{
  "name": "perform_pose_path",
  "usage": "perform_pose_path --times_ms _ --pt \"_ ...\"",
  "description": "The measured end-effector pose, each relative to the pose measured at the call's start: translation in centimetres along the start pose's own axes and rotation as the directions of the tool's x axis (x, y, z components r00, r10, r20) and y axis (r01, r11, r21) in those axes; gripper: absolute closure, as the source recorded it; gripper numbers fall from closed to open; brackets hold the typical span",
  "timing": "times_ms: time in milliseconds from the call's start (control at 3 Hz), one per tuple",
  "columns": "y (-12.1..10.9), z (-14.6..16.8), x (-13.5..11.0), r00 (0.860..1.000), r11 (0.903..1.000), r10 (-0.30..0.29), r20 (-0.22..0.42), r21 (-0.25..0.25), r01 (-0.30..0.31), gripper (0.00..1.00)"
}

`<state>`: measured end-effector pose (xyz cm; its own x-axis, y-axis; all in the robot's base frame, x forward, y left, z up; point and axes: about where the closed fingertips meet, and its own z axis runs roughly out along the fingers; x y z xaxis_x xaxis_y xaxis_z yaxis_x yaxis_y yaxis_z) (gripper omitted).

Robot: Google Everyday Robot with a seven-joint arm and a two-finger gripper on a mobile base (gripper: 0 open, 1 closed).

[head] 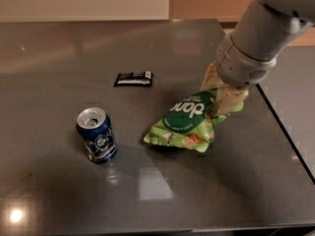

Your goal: Move green rice chip bag near rxbar chocolate

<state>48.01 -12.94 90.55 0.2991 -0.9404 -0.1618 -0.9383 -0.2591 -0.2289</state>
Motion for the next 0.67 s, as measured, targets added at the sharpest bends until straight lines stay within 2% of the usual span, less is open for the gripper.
perform_pose_path --times_ms 333,667 --pt "-4.5 -1.1 -0.1 0.999 0.997 -0.023 -0.028 0.074 0.025 1.0" --pt "-9.3 -1.7 0.8 0.998 0.9873 -0.032 -0.047 0.154 0.039 1.0"
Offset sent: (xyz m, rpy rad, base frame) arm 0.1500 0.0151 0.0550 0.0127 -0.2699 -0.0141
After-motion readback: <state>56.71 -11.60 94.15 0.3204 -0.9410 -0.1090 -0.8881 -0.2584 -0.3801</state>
